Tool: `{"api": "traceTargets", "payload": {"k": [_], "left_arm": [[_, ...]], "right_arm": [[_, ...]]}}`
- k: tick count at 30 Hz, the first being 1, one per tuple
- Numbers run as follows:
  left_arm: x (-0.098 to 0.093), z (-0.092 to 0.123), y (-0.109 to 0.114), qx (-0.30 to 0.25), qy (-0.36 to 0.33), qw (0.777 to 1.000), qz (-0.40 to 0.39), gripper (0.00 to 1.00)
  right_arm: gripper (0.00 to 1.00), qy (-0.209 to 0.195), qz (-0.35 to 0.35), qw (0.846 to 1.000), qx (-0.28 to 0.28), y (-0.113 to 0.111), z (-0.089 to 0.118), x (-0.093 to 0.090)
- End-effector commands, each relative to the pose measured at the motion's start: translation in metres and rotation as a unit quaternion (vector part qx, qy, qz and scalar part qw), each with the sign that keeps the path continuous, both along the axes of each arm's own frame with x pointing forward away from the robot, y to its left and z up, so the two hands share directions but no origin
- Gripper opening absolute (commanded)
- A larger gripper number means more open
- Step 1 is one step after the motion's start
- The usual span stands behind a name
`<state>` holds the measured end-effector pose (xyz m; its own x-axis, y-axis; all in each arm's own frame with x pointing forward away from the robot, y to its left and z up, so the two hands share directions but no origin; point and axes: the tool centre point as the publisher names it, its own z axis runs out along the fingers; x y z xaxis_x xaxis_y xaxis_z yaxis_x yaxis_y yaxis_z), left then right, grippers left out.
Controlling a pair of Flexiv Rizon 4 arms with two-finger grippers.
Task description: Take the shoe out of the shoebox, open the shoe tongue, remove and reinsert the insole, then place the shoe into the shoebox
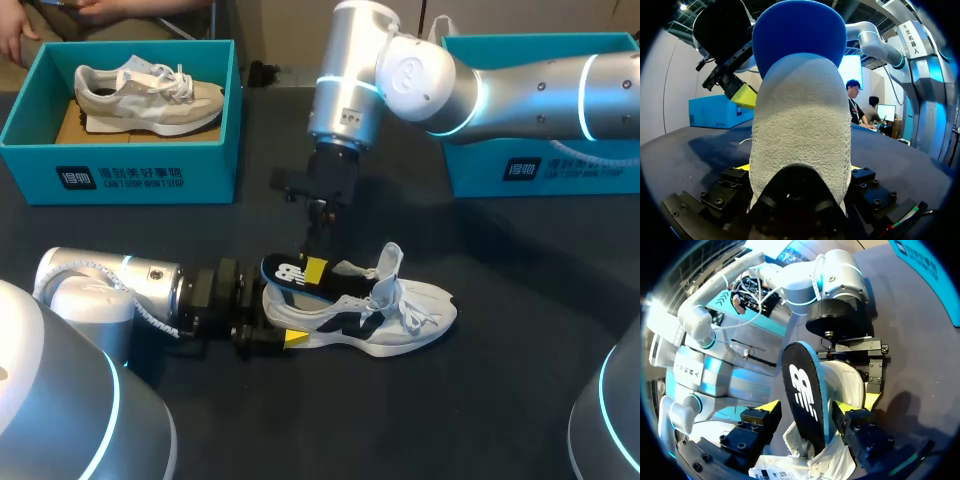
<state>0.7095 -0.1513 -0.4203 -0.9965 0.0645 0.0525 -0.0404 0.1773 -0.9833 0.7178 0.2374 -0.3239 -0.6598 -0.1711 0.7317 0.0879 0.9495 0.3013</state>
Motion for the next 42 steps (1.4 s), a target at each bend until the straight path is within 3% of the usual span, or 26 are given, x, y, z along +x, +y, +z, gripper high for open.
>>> {"api": "traceTargets", "payload": {"k": [1,6,7,8,9,30,32,35,36,39,42], "left_arm": [[0.000,0.000,-0.001,0.000,0.000,1.000,0.001,0.00],[0.000,0.000,-0.001,0.000,0.000,1.000,0.001,0.00],[0.000,0.000,-0.001,0.000,0.000,1.000,0.001,0.00],[0.000,0.000,-0.001,0.000,0.000,1.000,0.001,0.00],[0.000,0.000,-0.001,0.000,0.000,1.000,0.001,0.00],[0.000,0.000,-0.001,0.000,0.000,1.000,0.001,0.00],[0.000,0.000,-0.001,0.000,0.000,1.000,0.001,0.00],[0.000,0.000,-0.001,0.000,0.000,1.000,0.001,0.00],[0.000,0.000,-0.001,0.000,0.000,1.000,0.001,0.00],[0.000,0.000,-0.001,0.000,0.000,1.000,0.001,0.00],[0.000,0.000,-0.001,0.000,0.000,1.000,0.001,0.00]], "right_arm": [[0.55,-0.006,-0.005,1.000,-0.001,-0.004,0.004,-0.006],[0.40,-0.002,-0.007,1.000,-0.001,-0.006,0.000,-0.006],[0.31,-0.002,-0.008,1.000,0.001,-0.007,-0.001,-0.006],[0.04,-0.006,-0.005,1.000,0.006,-0.007,-0.001,-0.005],[0.00,-0.008,-0.001,1.000,0.011,-0.007,-0.002,-0.005],[0.00,-0.030,0.045,0.997,0.053,0.019,0.010,-0.003],[0.13,-0.029,0.044,0.997,0.055,0.019,0.009,-0.003],[0.48,-0.029,0.043,0.997,0.060,0.018,0.008,-0.004],[0.76,-0.029,0.041,0.997,0.062,0.016,0.008,-0.004],[0.93,-0.029,0.029,0.997,0.064,0.009,0.008,-0.002],[0.95,-0.029,0.022,0.997,0.069,0.004,0.008,-0.002]]}}
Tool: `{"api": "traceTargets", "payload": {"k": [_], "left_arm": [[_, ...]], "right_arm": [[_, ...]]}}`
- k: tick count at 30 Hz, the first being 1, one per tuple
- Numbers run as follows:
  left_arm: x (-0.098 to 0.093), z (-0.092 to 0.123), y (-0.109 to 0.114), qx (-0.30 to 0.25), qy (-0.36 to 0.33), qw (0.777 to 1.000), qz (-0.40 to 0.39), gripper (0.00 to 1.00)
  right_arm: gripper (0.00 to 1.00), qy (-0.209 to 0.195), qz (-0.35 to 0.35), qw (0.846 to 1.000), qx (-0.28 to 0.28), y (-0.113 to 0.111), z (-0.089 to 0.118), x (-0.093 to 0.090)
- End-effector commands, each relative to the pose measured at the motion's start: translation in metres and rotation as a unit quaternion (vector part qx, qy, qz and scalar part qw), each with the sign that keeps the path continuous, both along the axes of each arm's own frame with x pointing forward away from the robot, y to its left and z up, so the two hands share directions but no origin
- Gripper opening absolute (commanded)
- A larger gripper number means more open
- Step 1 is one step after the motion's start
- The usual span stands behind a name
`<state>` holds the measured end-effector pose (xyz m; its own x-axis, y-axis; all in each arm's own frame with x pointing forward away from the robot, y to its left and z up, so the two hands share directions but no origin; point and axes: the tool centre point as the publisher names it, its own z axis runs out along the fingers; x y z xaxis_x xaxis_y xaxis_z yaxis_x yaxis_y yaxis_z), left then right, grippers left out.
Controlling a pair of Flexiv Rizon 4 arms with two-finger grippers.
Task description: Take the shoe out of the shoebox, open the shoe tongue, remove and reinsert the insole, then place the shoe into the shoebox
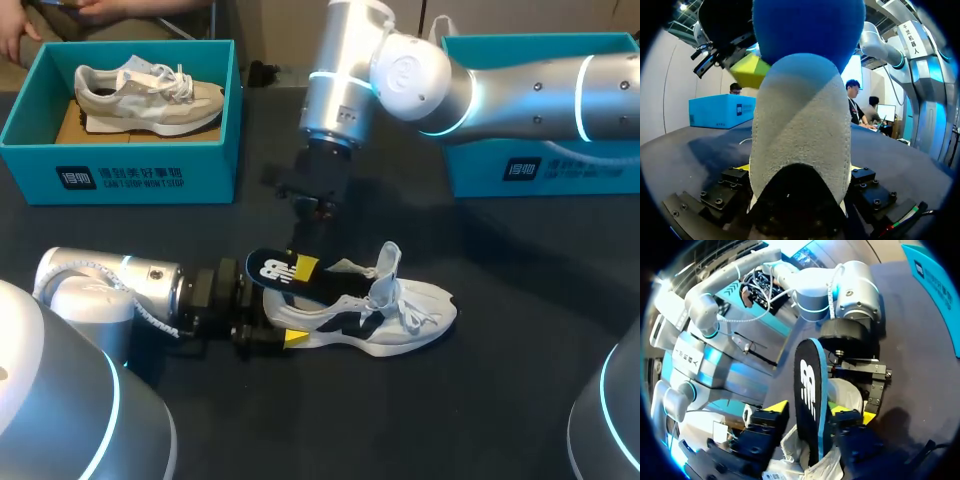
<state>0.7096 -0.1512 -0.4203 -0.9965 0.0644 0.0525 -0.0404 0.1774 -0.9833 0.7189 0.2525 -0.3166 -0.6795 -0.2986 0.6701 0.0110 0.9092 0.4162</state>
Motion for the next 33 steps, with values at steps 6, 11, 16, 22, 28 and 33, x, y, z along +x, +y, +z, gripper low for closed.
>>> {"api": "traceTargets", "payload": {"k": [6,11,16,22,28,33], "left_arm": [[0.000,0.000,-0.001,0.000,0.000,1.000,0.001,0.00],[0.000,0.000,-0.001,0.000,0.000,1.000,0.001,0.00],[0.000,0.000,-0.001,0.000,0.000,1.000,0.001,0.00],[0.000,0.000,-0.001,0.000,0.000,1.000,0.001,0.00],[0.000,0.000,-0.001,0.000,0.000,1.000,0.001,0.00],[0.000,0.000,-0.001,0.000,0.000,1.000,0.001,0.00]], "right_arm": [[0.83,0.011,-0.014,1.000,0.023,-0.014,-0.005,-0.003],[0.79,0.020,-0.002,0.999,0.036,-0.007,-0.010,-0.007],[0.59,0.024,0.005,0.999,0.032,-0.005,-0.008,-0.012],[0.55,0.039,0.007,0.999,0.034,-0.007,-0.016,-0.015],[0.49,0.048,0.005,0.998,0.034,-0.011,-0.020,-0.017],[0.00,0.047,0.008,0.998,0.033,-0.011,-0.018,-0.017]]}}
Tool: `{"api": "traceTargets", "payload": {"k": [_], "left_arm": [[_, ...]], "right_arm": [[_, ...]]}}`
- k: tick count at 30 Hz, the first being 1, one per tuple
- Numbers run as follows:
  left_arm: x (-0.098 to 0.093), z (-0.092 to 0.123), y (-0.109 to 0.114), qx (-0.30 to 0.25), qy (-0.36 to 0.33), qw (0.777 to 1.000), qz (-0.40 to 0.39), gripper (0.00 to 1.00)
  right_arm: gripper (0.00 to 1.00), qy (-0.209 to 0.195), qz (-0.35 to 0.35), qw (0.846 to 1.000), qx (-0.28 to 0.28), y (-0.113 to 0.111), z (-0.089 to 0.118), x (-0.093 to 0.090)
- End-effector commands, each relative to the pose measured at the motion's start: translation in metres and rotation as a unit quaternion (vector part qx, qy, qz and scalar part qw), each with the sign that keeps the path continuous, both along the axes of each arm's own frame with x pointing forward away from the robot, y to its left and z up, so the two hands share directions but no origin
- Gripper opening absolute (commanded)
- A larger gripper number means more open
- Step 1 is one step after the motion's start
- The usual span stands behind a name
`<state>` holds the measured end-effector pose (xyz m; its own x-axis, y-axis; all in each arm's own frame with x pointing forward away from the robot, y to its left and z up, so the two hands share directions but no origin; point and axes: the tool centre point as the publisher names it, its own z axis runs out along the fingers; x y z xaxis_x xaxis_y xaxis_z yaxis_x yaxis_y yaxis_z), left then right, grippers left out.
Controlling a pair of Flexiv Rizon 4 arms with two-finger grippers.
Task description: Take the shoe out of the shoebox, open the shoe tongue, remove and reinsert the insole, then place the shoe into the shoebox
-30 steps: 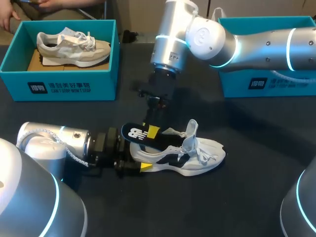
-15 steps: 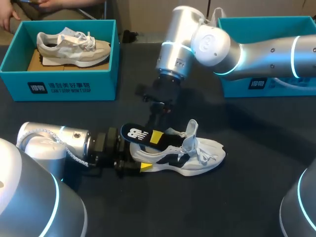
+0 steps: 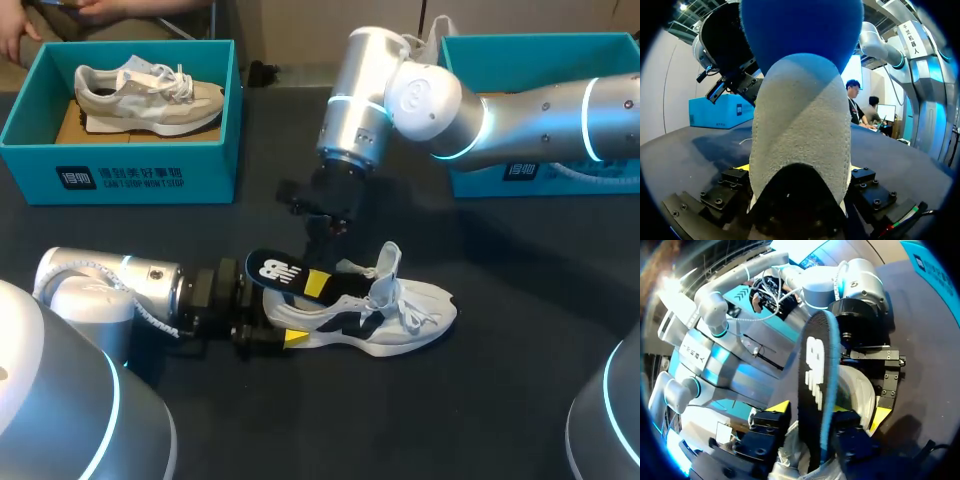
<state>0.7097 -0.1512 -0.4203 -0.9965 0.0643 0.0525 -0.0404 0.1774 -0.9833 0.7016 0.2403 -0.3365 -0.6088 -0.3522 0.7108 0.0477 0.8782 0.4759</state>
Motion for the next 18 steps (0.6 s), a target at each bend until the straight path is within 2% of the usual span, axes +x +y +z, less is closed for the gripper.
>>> {"api": "traceTargets", "payload": {"k": [1,10,18], "left_arm": [[0.000,0.000,-0.001,0.000,0.000,1.000,0.001,0.00],[0.000,0.000,-0.001,0.000,0.000,1.000,0.001,0.00],[0.000,0.000,-0.001,0.000,0.000,1.000,0.001,0.00]], "right_arm": [[0.00,-0.004,0.005,1.000,-0.001,0.002,0.002,0.000],[0.00,-0.026,0.014,0.999,0.013,0.009,0.017,0.001],[0.00,-0.057,0.020,0.996,0.064,0.027,0.040,0.005]]}}
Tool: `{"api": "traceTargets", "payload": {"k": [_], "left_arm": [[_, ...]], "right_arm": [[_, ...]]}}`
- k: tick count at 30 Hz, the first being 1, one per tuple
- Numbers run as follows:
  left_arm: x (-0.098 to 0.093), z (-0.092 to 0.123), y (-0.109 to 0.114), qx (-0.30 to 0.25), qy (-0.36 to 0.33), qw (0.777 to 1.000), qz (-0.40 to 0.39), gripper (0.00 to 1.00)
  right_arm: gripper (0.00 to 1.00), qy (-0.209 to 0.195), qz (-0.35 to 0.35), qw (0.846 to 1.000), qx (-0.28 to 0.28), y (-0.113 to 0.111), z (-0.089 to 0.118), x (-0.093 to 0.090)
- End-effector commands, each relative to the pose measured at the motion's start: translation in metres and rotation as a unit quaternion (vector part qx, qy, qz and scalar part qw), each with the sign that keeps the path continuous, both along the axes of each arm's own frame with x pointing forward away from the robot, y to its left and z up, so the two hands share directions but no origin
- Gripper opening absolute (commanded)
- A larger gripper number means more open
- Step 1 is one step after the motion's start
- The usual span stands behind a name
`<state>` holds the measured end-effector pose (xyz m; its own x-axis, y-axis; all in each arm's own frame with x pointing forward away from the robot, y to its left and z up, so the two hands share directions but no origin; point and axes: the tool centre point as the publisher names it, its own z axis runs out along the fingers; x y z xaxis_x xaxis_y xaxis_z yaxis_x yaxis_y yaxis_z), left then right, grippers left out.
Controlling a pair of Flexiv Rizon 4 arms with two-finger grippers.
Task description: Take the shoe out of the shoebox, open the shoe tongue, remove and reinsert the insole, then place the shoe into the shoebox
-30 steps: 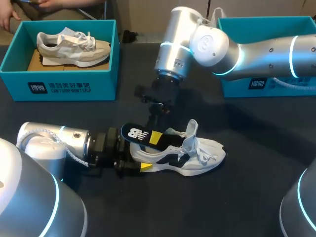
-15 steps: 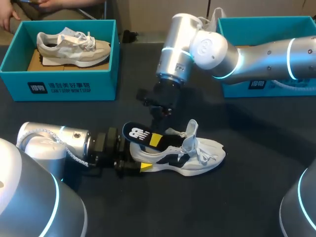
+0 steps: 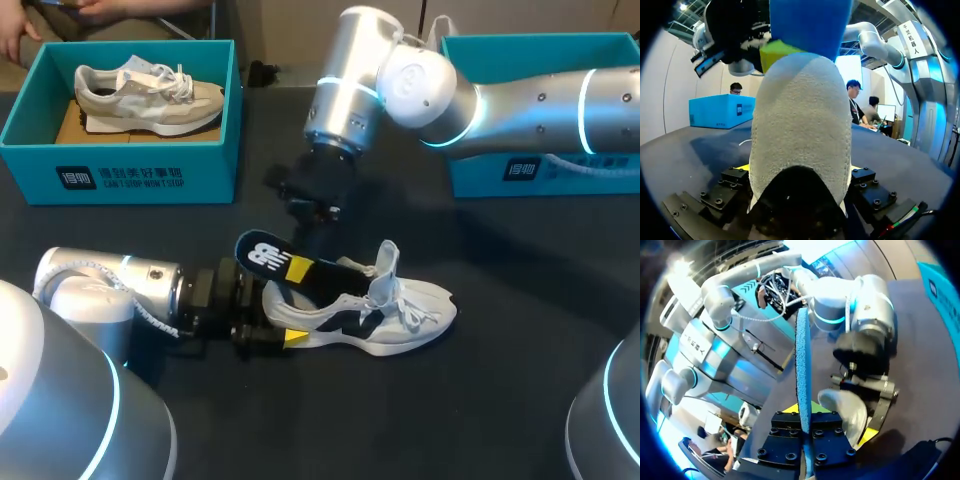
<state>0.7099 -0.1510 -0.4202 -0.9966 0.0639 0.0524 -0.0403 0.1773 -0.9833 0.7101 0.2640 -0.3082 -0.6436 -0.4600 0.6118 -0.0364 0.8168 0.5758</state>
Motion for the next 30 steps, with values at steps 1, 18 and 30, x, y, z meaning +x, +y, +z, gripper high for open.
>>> {"api": "traceTargets", "payload": {"k": [1,18,30], "left_arm": [[0.000,0.000,-0.001,0.000,0.000,1.000,0.001,0.00],[0.000,0.000,-0.001,0.000,0.000,1.000,0.001,0.00],[0.000,0.000,-0.001,0.000,0.000,1.000,0.001,0.00]], "right_arm": [[0.00,-0.016,-0.005,1.000,0.007,0.004,0.011,-0.004],[0.00,-0.018,-0.017,0.999,0.046,0.023,0.014,-0.003],[0.00,-0.062,-0.073,0.988,0.121,0.021,0.107,-0.013]]}}
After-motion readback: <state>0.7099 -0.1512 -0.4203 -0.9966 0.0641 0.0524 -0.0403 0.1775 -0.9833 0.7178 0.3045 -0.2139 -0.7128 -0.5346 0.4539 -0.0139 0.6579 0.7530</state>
